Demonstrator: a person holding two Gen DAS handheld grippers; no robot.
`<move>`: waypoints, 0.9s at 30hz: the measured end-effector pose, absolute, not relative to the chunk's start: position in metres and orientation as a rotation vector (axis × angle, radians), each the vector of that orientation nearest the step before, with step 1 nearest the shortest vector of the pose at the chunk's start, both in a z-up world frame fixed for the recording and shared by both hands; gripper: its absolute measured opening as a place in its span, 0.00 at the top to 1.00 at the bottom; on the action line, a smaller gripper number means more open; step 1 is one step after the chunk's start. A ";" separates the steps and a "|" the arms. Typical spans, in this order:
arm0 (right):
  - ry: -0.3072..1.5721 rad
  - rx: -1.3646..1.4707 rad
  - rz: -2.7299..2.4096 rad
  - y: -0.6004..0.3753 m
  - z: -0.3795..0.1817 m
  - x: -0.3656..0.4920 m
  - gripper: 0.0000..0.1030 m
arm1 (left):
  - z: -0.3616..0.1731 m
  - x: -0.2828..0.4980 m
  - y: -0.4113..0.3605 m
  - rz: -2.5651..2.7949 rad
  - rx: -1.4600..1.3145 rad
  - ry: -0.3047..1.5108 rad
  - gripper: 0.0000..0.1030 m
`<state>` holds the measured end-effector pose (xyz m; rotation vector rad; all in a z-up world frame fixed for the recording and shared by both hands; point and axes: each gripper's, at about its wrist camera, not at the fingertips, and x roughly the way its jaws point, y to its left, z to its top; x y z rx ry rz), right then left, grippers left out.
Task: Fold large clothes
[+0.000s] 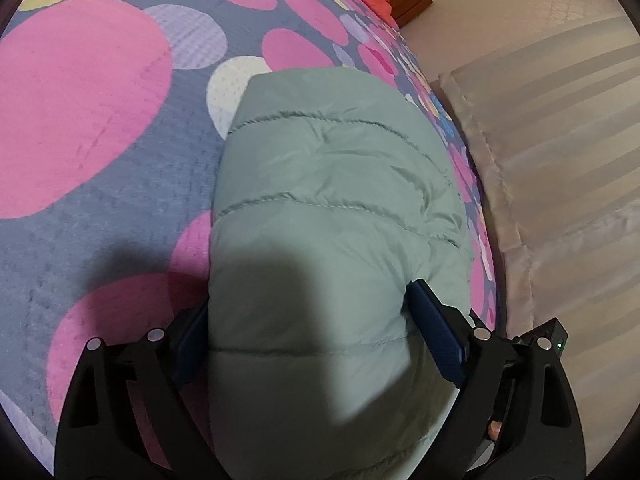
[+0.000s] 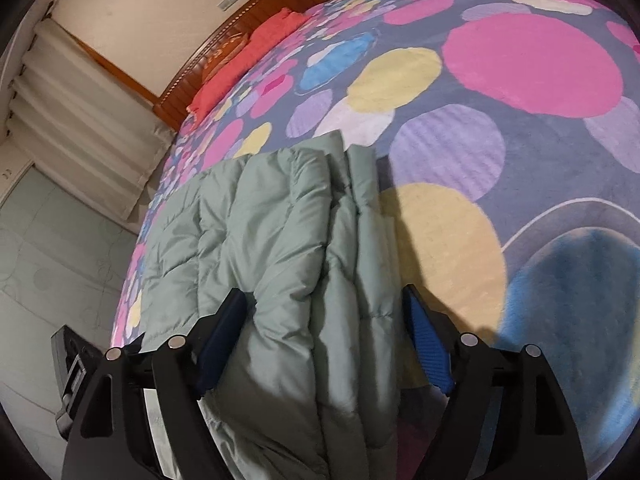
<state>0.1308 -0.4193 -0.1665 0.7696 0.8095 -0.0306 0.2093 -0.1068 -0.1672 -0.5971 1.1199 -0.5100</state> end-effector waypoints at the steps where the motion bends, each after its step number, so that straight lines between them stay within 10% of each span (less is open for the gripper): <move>1: 0.811 0.771 -0.019 -0.418 -0.167 0.131 0.32 | -0.167 0.209 -0.107 -0.514 -0.593 1.120 0.19; 12: 0.789 0.876 0.068 -0.409 -0.172 0.132 0.68 | -0.153 0.202 -0.110 -0.540 -0.524 1.069 0.51; 27: 0.739 0.835 0.279 -0.333 -0.141 0.212 0.72 | -0.102 0.239 -0.020 -0.470 -0.531 0.914 0.58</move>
